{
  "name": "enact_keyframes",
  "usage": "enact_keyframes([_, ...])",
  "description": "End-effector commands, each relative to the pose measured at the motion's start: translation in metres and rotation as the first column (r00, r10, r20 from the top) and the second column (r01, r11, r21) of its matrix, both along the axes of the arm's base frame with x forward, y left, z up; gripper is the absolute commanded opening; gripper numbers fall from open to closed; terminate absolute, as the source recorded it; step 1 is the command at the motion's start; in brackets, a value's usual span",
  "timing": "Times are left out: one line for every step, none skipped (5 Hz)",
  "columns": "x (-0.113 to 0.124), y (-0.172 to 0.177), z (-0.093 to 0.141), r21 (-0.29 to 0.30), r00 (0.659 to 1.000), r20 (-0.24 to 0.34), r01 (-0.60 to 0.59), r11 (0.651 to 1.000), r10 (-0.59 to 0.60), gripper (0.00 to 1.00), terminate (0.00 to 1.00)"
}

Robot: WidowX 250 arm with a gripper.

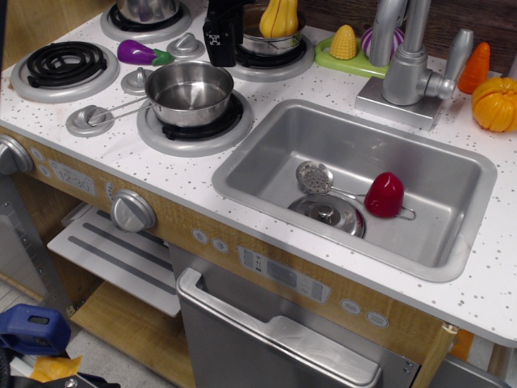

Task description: Pick up pan from stove

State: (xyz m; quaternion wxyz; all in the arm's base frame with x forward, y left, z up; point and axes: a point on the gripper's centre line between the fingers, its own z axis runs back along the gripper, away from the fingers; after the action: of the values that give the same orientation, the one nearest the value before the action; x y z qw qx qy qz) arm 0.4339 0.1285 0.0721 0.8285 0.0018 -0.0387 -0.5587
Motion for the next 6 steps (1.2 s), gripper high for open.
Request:
enact_keyframes([0.0, 0.0, 0.0, 0.0, 1.0, 0.0, 0.0, 1.0, 0.0, 1.0, 0.0])
enact_keyframes([-0.001, 0.002, -0.002, 0.019, 0.999, 0.013, 0.045, 0.999, -0.046, 1.0, 0.0])
enact_keyframes([-0.003, 0.003, 0.0, 0.028, 0.999, 0.013, 0.049, 0.998, -0.05, 1.0, 0.0])
enact_keyframes([-0.004, 0.006, 0.0, 0.037, 0.998, 0.017, 0.064, 0.997, -0.065, 1.0, 0.0])
enact_keyframes([-0.003, 0.011, 0.0, 0.042, 0.997, 0.013, 0.077, 0.996, -0.078, 1.0, 0.0])
enact_keyframes([0.0, 0.015, 0.01, 0.059, 0.996, -0.012, 0.088, 0.994, -0.088, 1.0, 0.0])
